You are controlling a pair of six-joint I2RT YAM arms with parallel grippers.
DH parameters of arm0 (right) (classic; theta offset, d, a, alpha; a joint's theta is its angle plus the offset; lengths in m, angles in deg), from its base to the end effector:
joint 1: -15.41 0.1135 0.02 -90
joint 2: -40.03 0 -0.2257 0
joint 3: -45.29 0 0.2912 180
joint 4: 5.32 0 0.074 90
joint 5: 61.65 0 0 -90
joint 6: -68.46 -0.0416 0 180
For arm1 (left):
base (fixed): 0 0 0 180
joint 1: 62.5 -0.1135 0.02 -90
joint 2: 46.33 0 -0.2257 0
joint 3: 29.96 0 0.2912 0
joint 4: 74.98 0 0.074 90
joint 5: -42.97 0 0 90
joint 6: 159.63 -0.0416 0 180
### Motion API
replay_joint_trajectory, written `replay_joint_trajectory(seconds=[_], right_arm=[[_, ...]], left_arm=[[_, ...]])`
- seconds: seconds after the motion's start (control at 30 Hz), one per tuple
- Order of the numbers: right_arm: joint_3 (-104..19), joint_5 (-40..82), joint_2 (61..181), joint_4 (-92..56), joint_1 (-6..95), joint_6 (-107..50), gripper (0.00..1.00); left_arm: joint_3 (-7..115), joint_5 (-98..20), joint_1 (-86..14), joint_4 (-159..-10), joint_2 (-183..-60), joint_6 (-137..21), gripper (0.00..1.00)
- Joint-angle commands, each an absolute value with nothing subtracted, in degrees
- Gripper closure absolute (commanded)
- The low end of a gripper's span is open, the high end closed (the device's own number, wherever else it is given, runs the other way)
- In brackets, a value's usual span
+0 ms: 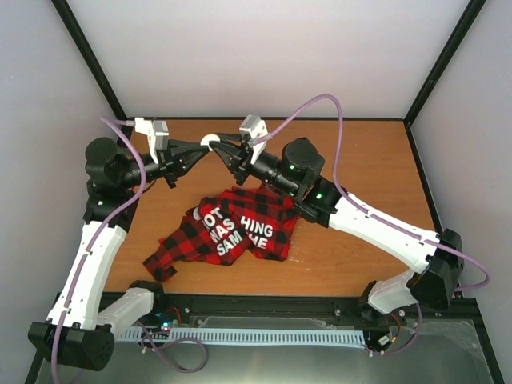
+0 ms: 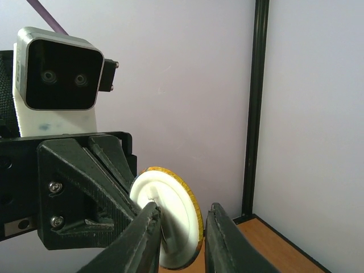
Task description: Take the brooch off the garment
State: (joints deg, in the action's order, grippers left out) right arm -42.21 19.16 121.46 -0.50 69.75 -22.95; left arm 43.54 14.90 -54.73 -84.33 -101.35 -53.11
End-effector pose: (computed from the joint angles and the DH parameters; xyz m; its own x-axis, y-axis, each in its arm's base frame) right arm 0.2213 0.3199 0.3892 0.0881 0.1645 -0.9824 -0.8959 0.4442 -0.0060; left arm 0.2518 -0.0714 0.4056 -0.1128 -0.1196 -0.9864 0.9333 0.3280 -0.1465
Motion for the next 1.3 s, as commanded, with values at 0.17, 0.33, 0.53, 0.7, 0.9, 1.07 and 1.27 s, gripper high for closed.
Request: replay_joint_trajectory(seconds=[0.17,0.33,0.53,0.7,0.9,1.07,1.27], right_arm=[[-40.5,32.2,121.2,0.9,68.5,-21.6,0.76],[-39.9,33.7,121.3,2.1,68.5,-21.2,0.75],[-40.1,32.3,121.4,1.9,68.5,-22.0,0.72],[-38.6,32.4,119.2,3.4,68.5,-22.8,0.68],[-36.0,27.8,116.2,4.5,68.4,-24.3,0.55],[-33.3,25.8,113.5,6.1,68.4,-25.2,0.50],[-32.4,22.9,111.8,5.1,68.3,-25.8,0.44]], left_arm=[[44.8,23.2,-53.7,-81.2,-99.8,-50.4,0.99],[44.9,23.5,-53.7,-81.2,-99.8,-50.1,0.99],[44.8,23.3,-53.7,-81.9,-99.8,-51.0,0.99],[44.7,22.4,-53.7,-82.4,-100.0,-51.7,0.99],[45.0,20.8,-53.7,-83.4,-101.0,-51.9,0.99],[45.0,20.0,-53.7,-83.5,-101.4,-52.2,0.99],[45.1,19.2,-53.7,-84.7,-101.9,-54.4,0.99]])
